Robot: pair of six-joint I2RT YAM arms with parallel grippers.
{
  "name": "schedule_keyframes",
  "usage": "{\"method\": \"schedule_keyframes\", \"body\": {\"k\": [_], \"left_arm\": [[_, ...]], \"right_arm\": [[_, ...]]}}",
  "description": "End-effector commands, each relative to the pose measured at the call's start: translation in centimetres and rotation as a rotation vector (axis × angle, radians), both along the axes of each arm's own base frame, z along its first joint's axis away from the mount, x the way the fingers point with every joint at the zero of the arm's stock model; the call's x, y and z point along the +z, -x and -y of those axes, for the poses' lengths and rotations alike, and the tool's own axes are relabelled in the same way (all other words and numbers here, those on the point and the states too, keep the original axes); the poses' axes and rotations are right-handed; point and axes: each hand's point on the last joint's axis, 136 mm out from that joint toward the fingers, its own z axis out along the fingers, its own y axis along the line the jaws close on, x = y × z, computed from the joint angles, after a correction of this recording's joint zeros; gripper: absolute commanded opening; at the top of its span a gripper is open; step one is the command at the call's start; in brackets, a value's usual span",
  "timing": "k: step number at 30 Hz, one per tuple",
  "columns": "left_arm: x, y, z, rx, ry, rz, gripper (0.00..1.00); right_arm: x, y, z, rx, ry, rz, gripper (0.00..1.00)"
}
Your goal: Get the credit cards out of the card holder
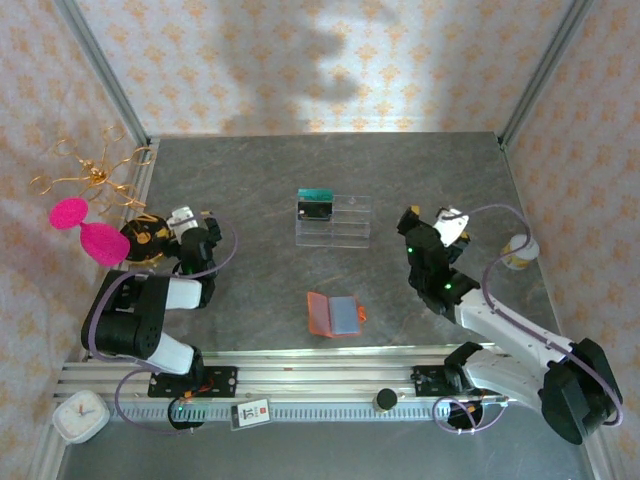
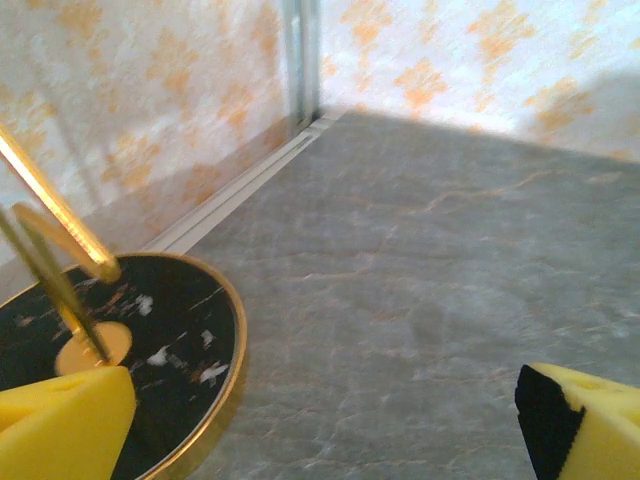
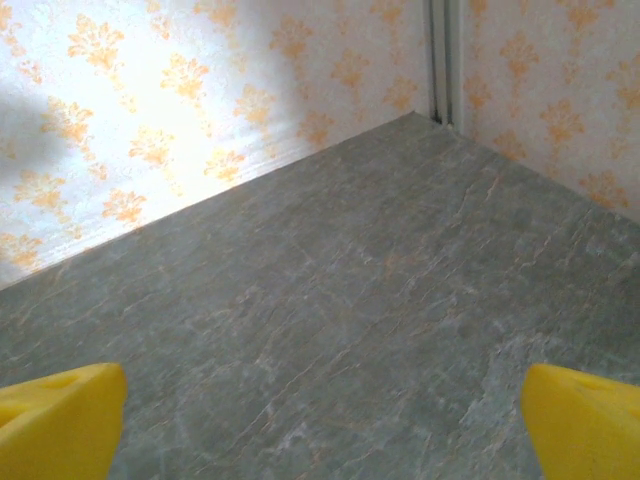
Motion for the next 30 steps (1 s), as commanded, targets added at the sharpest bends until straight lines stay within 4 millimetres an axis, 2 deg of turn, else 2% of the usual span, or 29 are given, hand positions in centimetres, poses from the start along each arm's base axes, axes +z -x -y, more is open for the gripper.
{"method": "schedule_keyframes", "body": {"k": [1,2,3,5,8,10,15,17,21,26,30], "left_arm": [[2.2,0.6,2.2,-0.156,-0.004,0.17,1.0],[3.2,1.8,2.1,-0.153,-0.023,0.258,1.0],[3.1,2.2,1.8,-0.134,-0.022,0.263,1.0],[1.5,0.7,1.5,-0.113,0.016,0.149,1.0],[2.5,1.0,1.2,-0.098,-0.006,0.21,1.0],[1.8,0.7,1.3,-0.097,0.009,0.161,1.0],[2.0,0.8,1.3,-0.101,0.001,0.174,0.99],[2.2,0.9,1.3,-0.103,-0.007,0.189,0.99],[2.2,0.9,1.3,-0.104,-0.004,0.187,0.99],[2.1,0.8,1.4,-0.105,-0.003,0.181,1.0],[2.1,0.9,1.3,-0.104,-0.003,0.183,0.99]], "right_arm": [[2.0,-0.7,1.6,-0.026,0.016,0.104,1.0],[2.0,-0.9,2.3,-0.042,0.008,0.114,1.0],[2.0,-1.1,3.0,-0.048,0.006,0.121,1.0],[1.7,-1.3,4.3,-0.061,0.013,0.135,1.0],[0.5,-1.1,6.8,-0.116,0.079,0.137,1.0],[-0.7,-1.0,7.8,-0.131,0.116,0.12,1.0],[-4.5,-1.9,8.7,-0.118,0.138,0.076,1.0],[-5.3,-2.1,9.0,-0.113,0.141,0.089,1.0],[-5.1,-3.4,8.8,-0.032,0.13,0.14,1.0],[-7.6,-4.0,8.7,0.017,0.119,0.117,1.0],[-7.7,-4.2,9.0,-0.005,0.108,0.111,1.0]]}}
